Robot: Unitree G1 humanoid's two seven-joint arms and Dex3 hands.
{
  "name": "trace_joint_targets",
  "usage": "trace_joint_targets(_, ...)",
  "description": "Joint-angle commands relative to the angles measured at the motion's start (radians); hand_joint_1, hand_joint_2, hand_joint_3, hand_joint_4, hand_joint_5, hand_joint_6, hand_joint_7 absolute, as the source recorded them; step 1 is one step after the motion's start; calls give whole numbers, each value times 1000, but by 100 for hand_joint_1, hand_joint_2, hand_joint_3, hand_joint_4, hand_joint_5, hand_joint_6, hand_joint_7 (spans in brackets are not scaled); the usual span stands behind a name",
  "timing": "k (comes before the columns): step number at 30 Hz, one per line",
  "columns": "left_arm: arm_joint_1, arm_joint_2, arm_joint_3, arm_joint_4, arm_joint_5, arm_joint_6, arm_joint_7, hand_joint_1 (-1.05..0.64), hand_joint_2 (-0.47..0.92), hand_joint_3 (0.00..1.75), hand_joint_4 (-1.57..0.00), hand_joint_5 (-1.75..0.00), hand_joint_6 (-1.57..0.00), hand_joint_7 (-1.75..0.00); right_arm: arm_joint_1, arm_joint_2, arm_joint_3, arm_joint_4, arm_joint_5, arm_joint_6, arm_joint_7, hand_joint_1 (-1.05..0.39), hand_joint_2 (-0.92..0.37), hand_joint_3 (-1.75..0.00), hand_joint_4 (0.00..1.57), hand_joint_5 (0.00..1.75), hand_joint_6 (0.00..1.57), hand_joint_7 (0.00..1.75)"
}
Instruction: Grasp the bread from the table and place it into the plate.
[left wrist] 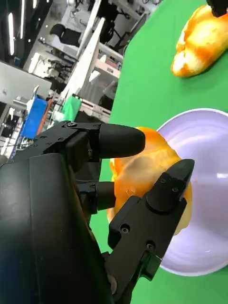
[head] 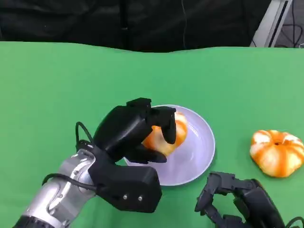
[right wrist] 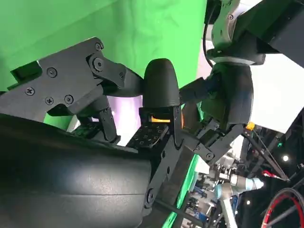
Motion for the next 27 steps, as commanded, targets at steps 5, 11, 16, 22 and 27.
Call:
trace_joint_targets(5, -19, -4, -7, 26, -20, -5, -22, -10, 79, 1, -53, -175, -58, -151, 10, -4, -4, 1, -4, -5, -11, -25, -63, -88, 79, 155, 78, 131)
trace_joint_targets(11, -21, -7, -14, 35, -10, 2, -29, -8, 79, 0, -52, -175, -58, -149, 15, -7, -3, -17, -21, 8, -21, -23, -64, -88, 80, 155, 78, 131)
trace_joint_targets(16, -29, -10, -18, 48, -12, 4, -33, -8, 79, 0, -52, -173, -60, -145, 14, -8, -2, -15, -15, 10, -20, -23, -64, -88, 80, 155, 78, 131)
trace_joint_targets(22, -45, -5, -13, 47, -42, 24, -97, -17, 82, 0, -64, -110, -80, -69, 10, -6, -1, -9, -16, 6, -20, -24, -63, -89, 80, 155, 79, 130)
trace_joint_targets(27, -58, -5, -7, 56, -70, 30, -134, -35, 88, 1, -84, -17, -82, -2, 11, -8, -1, -9, -14, 4, -17, -24, -64, -88, 80, 154, 79, 130)
